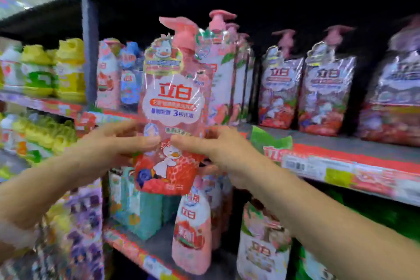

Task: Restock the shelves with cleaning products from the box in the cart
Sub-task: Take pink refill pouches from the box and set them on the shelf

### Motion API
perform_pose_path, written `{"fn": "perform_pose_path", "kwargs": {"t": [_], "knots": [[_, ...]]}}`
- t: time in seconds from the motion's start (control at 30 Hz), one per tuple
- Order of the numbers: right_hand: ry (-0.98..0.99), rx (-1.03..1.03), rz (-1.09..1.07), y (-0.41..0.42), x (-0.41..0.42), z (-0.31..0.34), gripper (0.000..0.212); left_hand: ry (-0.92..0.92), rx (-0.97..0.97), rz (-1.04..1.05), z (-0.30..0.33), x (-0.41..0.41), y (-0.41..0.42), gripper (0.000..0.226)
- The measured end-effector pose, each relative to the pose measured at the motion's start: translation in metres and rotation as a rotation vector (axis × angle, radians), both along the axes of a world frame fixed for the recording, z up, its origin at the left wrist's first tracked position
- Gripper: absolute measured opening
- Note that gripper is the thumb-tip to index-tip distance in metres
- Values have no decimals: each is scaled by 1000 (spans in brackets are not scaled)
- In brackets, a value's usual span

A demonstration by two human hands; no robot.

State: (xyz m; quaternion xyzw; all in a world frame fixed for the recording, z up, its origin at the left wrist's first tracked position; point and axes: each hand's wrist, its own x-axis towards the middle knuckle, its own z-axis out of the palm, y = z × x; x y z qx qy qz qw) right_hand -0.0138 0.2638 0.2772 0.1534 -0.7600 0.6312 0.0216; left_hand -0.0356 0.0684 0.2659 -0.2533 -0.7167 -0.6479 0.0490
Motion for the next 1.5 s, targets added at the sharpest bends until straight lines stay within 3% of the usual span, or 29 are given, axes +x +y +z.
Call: {"fn": "perform_pose_path", "kwargs": {"t": [0.23,0.37,0.6,0.73,0.9,0.97,1.13,1.37,1.5], "knots": [[186,140,-204,60,35,85,36,141,-26,-198,75,-9,65,79],[205,175,-308,87,36,112,29,132,-2,-222,100,-19,105,28],[91,163,-411,130,16,110,65,62,-46,-295,99,-44,158,31],[-4,142,-441,148,2,102,28,2,-30,-302,88,-57,180,23],[-88,113,-457,161,-17,90,27,-59,-30,-330,76,-75,196,8],[-94,73,-461,163,-25,86,33,-70,-23,-345,72,-84,199,8],[-32,95,-550,166,-53,77,79,-44,46,-334,65,-101,208,18],[59,94,-645,163,-74,68,53,10,44,-246,61,-116,218,29],[85,100,-672,161,-77,66,54,-6,29,-235,62,-121,221,36]]}}
